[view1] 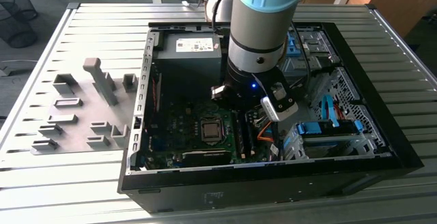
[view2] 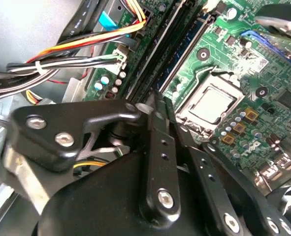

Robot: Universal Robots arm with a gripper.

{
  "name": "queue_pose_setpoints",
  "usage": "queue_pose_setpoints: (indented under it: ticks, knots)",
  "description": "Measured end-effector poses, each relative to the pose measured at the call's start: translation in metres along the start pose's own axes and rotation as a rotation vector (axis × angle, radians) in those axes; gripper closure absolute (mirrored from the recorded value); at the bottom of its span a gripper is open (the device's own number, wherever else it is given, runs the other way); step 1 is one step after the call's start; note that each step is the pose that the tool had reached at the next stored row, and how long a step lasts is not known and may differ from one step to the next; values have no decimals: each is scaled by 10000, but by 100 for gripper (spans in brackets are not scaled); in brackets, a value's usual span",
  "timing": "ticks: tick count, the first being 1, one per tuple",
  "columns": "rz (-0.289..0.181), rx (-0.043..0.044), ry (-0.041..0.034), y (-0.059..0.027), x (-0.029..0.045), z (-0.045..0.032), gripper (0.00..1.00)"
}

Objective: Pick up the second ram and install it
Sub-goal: 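Press down the second ram until it locks into place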

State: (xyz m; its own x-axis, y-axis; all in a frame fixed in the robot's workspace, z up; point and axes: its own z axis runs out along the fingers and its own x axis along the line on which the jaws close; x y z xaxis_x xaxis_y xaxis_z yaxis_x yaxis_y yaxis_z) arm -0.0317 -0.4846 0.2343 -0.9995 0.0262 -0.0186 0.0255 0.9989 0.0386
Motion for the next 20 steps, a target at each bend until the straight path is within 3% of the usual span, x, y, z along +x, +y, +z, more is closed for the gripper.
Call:
queue_pose_setpoints:
  ticks: [2,9,20]
  knots:
    - [0,2,1,0,0,-1,89]
    - [0,5,2,0,-2,4,89]
    - [0,-14,2,-4,-3,109,89]
